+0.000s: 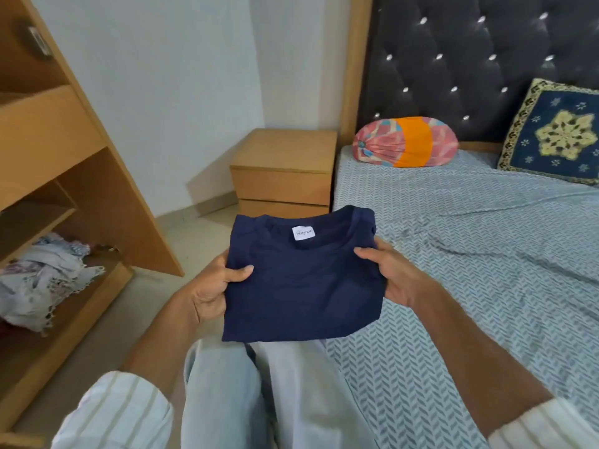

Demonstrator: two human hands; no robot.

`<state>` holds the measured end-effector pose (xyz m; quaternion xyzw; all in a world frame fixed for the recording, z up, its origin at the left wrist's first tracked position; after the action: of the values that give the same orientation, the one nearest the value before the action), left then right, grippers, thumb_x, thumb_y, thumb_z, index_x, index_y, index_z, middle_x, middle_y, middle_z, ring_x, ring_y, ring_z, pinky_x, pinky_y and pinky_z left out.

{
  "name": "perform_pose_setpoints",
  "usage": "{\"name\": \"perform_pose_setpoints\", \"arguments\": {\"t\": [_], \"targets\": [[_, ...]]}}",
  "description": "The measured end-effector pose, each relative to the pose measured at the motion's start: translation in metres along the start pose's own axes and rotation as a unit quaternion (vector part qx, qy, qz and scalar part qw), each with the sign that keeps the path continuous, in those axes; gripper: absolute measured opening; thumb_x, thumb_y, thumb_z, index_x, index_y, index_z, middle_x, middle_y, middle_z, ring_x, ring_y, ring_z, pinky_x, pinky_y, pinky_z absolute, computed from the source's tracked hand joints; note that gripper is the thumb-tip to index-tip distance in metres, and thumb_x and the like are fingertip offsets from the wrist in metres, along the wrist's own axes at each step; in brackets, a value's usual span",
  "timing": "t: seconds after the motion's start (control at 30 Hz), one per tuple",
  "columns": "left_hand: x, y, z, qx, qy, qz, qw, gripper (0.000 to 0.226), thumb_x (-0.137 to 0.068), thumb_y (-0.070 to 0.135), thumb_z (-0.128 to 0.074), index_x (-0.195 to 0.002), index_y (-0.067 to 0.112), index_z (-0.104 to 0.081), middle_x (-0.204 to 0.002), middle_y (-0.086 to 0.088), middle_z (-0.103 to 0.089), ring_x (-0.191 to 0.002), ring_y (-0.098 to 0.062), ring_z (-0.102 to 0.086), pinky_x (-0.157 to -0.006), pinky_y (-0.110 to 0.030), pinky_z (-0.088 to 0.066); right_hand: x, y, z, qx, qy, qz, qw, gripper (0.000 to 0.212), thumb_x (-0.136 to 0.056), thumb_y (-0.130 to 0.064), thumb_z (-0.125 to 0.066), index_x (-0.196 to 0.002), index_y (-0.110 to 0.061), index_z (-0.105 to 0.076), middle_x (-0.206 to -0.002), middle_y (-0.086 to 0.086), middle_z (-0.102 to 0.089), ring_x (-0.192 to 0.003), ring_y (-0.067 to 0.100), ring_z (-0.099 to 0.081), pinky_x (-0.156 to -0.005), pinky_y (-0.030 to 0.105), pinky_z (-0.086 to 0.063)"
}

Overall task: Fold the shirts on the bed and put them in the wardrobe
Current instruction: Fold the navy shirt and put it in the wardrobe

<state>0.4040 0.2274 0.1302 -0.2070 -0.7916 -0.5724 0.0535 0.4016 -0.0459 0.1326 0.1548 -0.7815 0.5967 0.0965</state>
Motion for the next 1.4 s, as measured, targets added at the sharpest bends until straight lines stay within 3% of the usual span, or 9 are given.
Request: {"name": "perform_pose_setpoints", "arguments": {"t": [0.33, 0.53, 0.67, 0.83, 0.93, 1.0, 1.13, 1.27, 1.4], "targets": [[-0.129, 0.009, 0.129, 0.017, 0.037, 0.066, 0.997, 0.038, -0.090, -0.008, -0.053, -0.117, 0.016, -0.063, -0.111, -0.007, -0.074, -0.095, -0.023, -0.073, -0.072, -0.035, -0.061, -0.170, 0.034, -0.053, 0.001, 0.025, -0.071, 0.997, 0.035, -0.099, -0.008, -0.053, -0.130, -0.022, -0.061, -0.122, 0.008, -0.070, -0.113, 0.026, -0.067, -0.095, 0.042, -0.052], [-0.143, 0.076, 0.166, 0.026, 0.068, 0.107, 0.992, 0.043, -0.088, -0.011, -0.053, -0.117, 0.020, -0.064, -0.112, -0.006, -0.074, -0.093, -0.023, -0.073, -0.073, -0.035, -0.061, -0.208, -0.005, -0.107, 0.001, 0.040, -0.120, 0.992, 0.031, -0.099, -0.007, -0.054, -0.126, -0.020, -0.061, -0.117, 0.008, -0.072, -0.107, 0.025, -0.070, -0.088, 0.039, -0.055], [-0.108, 0.167, 0.154, 0.030, 0.068, 0.128, 0.989, 0.049, -0.086, -0.014, -0.054, -0.122, 0.019, -0.062, -0.116, -0.010, -0.072, -0.097, -0.026, -0.072, -0.077, -0.038, -0.061, -0.192, -0.086, -0.161, 0.003, -0.001, -0.152, 0.988, 0.038, -0.097, -0.004, -0.053, -0.130, -0.021, -0.058, -0.120, 0.010, -0.070, -0.112, 0.028, -0.067, -0.095, 0.043, -0.053], [-0.044, 0.287, 0.124, 0.047, 0.073, 0.118, 0.989, 0.063, -0.079, -0.019, -0.059, -0.132, 0.014, -0.055, -0.122, -0.014, -0.068, -0.106, -0.031, -0.069, -0.081, -0.041, -0.060, -0.150, -0.200, -0.221, 0.045, -0.080, -0.160, 0.983, 0.060, -0.083, 0.019, -0.056, -0.130, -0.018, -0.057, -0.122, 0.014, -0.069, -0.114, 0.031, -0.066, -0.094, 0.044, -0.053], [-0.007, 0.344, 0.110, 0.048, 0.095, 0.099, 0.989, 0.064, -0.078, -0.017, -0.064, -0.132, 0.016, -0.054, -0.121, -0.011, -0.070, -0.104, -0.028, -0.070, -0.076, -0.036, -0.060, -0.137, -0.253, -0.254, 0.065, -0.126, -0.159, 0.977, 0.071, -0.070, 0.015, -0.067, -0.133, -0.017, -0.055, -0.124, 0.015, -0.067, -0.115, 0.033, -0.064, -0.098, 0.049, -0.052], [0.018, 0.377, 0.113, 0.042, 0.127, 0.088, 0.987, 0.060, -0.086, -0.014, -0.060, -0.133, 0.021, -0.053, -0.120, -0.003, -0.071, -0.108, -0.025, -0.069, -0.084, -0.039, -0.059, -0.136, -0.280, -0.281, 0.089, -0.152, -0.158, 0.972, 0.078, -0.063, 0.010, -0.070, -0.133, -0.019, -0.054, -0.126, 0.014, -0.066, -0.115, 0.033, -0.064, -0.098, 0.053, -0.051], [0.066, 0.417, 0.141, 0.052, 0.174, 0.038, 0.983, 0.070, -0.084, -0.004, -0.070, -0.142, 0.030, -0.049, -0.139, -0.003, -0.059, -0.128, -0.029, -0.056, -0.108, -0.056, -0.041, -0.150, -0.308, -0.355, 0.141, -0.246, -0.147, 0.948, 0.076, -0.068, 0.018, -0.067, -0.136, -0.012, -0.050, -0.123, 0.014, -0.068, -0.114, 0.034, -0.065, -0.097, 0.056, -0.050], [0.099, 0.440, 0.182, 0.084, 0.247, -0.008, 0.965, 0.071, -0.082, -0.006, -0.069, -0.142, 0.025, -0.049, -0.135, -0.006, -0.062, -0.123, -0.030, -0.059, -0.106, -0.055, -0.045, -0.163, -0.322, -0.430, 0.153, -0.314, -0.148, 0.925, 0.077, -0.069, 0.025, -0.062, -0.134, -0.016, -0.051, -0.122, 0.011, -0.069, -0.109, 0.027, -0.068, -0.076, 0.035, -0.059], [0.123, 0.452, 0.228, 0.128, 0.301, -0.052, 0.943, 0.074, -0.075, -0.010, -0.070, -0.139, 0.021, -0.051, -0.129, -0.014, -0.064, -0.118, -0.036, -0.062, -0.100, -0.057, -0.048, -0.186, -0.320, -0.503, 0.185, -0.367, -0.144, 0.900, 0.077, -0.072, 0.026, -0.061, -0.133, -0.021, -0.054, -0.125, 0.013, -0.067, -0.112, 0.031, -0.066, -0.085, 0.045, -0.057]]}}
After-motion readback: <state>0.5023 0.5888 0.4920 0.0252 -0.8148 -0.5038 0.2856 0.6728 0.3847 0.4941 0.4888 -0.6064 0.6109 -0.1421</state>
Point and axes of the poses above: each hand's wrist, its own x-axis away from the middle knuckle, its own z-axis out of the back of the hand, y = z × x, the point moved 9 cm from there along -x, towards the middle knuckle
